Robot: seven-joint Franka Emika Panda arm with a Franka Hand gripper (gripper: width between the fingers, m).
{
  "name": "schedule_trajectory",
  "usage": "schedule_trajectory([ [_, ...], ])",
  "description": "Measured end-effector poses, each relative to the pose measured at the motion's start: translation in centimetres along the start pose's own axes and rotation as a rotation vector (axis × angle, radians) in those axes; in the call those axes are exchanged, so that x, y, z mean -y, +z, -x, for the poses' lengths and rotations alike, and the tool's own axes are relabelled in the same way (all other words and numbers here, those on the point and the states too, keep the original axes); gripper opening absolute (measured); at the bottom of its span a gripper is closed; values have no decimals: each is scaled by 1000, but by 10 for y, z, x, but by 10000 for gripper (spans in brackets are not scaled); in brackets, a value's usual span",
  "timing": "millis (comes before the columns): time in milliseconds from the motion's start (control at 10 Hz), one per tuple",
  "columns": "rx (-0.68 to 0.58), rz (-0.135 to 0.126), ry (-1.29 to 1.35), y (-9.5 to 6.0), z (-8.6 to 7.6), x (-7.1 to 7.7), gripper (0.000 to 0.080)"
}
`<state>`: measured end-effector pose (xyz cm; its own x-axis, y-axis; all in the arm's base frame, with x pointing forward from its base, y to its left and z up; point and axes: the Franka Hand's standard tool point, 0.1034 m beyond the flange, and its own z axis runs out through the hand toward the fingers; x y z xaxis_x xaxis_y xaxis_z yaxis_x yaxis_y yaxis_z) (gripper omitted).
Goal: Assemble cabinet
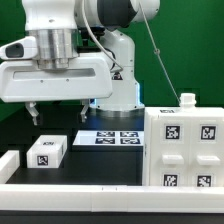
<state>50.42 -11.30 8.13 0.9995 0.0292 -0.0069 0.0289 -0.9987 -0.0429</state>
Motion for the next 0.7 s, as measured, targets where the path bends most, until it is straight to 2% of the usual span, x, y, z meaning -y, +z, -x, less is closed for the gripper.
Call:
schedule_trajectory([
  [200,-3,2,-1,2,1,-2,649],
  [400,-19,25,16,13,8,-21,649],
  [700,21,22,6,27,19,-32,649],
])
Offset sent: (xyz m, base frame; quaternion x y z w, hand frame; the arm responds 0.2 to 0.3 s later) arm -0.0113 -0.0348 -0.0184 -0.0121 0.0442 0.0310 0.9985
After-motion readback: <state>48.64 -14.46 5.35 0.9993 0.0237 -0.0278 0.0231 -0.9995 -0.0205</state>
